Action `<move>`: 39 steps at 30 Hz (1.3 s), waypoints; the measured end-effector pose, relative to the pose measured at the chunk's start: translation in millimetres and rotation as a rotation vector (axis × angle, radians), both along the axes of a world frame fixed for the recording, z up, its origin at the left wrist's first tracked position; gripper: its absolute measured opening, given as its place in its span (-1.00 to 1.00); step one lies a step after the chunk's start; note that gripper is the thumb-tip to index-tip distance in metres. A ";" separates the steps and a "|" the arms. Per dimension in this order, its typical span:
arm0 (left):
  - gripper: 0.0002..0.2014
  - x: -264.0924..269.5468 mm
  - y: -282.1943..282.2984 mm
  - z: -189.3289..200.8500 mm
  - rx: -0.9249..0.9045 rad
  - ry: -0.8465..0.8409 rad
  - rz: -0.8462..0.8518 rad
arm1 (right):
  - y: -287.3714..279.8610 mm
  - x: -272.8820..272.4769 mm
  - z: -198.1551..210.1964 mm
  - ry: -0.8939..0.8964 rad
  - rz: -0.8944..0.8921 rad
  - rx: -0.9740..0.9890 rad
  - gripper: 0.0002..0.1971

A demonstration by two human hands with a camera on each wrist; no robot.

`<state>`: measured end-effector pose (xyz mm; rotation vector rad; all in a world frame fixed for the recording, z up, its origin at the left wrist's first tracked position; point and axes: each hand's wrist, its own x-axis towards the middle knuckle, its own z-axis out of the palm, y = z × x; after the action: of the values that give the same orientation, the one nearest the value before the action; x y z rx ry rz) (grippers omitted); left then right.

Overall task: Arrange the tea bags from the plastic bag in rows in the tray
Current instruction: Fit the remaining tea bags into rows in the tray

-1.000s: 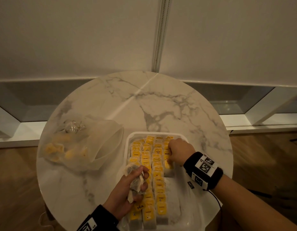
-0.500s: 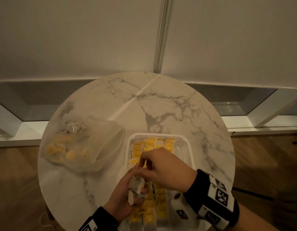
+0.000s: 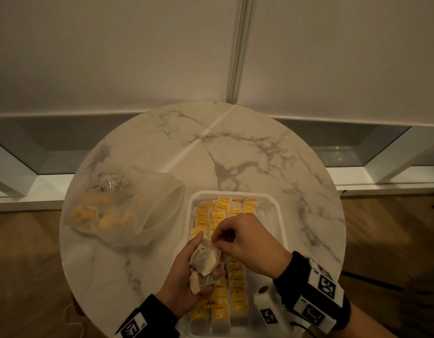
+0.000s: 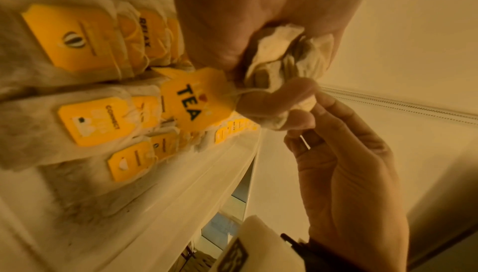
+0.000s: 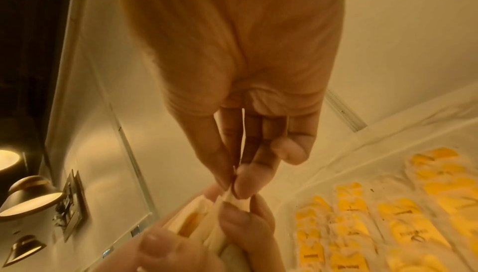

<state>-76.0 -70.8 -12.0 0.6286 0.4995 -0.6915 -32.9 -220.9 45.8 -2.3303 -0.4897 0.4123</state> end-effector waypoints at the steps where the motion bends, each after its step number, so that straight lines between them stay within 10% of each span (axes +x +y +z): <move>1: -0.60 0.1 0.0 0.2 0.003 0.001 0.001 | -1.3 0.3 -0.2 -0.002 -0.017 0.014 -0.88; 15: -0.73 3.9 0.1 -3.9 0.063 -0.068 -0.016 | -12.0 0.2 1.0 0.080 -0.213 0.387 -0.79; 39: -0.64 -2.9 -8.7 11.4 -0.036 0.063 0.087 | -20.8 -13.4 41.1 0.103 -0.040 0.345 -0.87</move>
<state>-78.8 -79.5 -0.6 0.5492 0.5679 -0.6379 -46.3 -241.7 86.9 -1.9726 -0.4270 0.3931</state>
